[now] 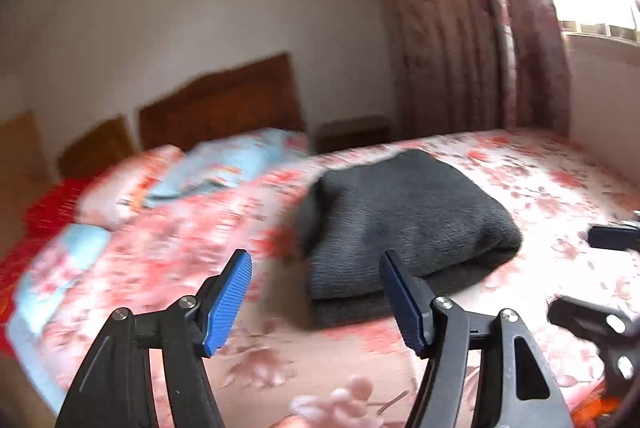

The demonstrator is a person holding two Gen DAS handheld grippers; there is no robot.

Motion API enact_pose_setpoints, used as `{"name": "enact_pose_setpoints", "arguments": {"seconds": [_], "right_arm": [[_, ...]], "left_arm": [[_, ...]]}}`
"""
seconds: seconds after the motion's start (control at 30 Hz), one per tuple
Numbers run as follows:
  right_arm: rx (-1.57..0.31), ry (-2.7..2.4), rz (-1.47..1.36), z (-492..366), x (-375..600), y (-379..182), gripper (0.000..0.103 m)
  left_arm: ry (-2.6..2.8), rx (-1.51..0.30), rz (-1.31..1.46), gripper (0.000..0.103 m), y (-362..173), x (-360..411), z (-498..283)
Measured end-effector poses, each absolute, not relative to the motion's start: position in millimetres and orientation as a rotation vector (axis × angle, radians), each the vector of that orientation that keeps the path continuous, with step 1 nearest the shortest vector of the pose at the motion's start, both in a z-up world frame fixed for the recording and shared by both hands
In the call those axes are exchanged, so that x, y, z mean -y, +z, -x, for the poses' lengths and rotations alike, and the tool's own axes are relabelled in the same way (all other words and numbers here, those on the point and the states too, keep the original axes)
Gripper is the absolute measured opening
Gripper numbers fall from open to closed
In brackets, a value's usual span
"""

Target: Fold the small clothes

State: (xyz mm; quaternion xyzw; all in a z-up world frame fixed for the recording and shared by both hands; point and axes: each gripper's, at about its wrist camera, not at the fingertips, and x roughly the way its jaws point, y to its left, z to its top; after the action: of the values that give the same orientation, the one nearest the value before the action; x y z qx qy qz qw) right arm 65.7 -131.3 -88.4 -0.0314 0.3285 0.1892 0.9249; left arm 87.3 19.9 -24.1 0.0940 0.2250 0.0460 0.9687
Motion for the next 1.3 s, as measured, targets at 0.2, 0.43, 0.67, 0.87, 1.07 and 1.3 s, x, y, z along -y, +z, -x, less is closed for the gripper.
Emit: {"name": "enact_pose_setpoints", "arguments": {"seconds": [0.2, 0.43, 0.67, 0.87, 1.07, 1.3], "right_arm": [[-0.563, 0.282, 0.033, -21.1, 135.5, -70.3, 0.103], [-0.498, 0.238, 0.008, -6.4, 140.1, -58.2, 0.103], [-0.534, 0.223, -0.011, -12.9, 142.2, -65.6, 0.103], [-0.533, 0.239, 0.013, -11.8, 136.4, -65.7, 0.103], [-0.536, 0.238, 0.001, -12.5, 138.5, -66.0, 0.103], [-0.535, 0.242, 0.004, -12.0, 137.5, -66.8, 0.103]], "left_arm": [[0.033, -0.452, -0.08, 0.067, -11.7, -18.8, -61.3], [0.022, -0.461, -0.071, 0.067, -14.4, -16.7, -53.1], [0.017, -0.467, -0.069, 0.067, -19.0, -20.2, -53.2], [0.013, -0.473, -0.064, 0.067, -19.5, -19.8, -53.1], [0.007, -0.475, -0.071, 0.067, -19.5, -17.8, -53.3], [0.006, -0.476, -0.069, 0.067, -20.1, -17.5, -53.3]]}}
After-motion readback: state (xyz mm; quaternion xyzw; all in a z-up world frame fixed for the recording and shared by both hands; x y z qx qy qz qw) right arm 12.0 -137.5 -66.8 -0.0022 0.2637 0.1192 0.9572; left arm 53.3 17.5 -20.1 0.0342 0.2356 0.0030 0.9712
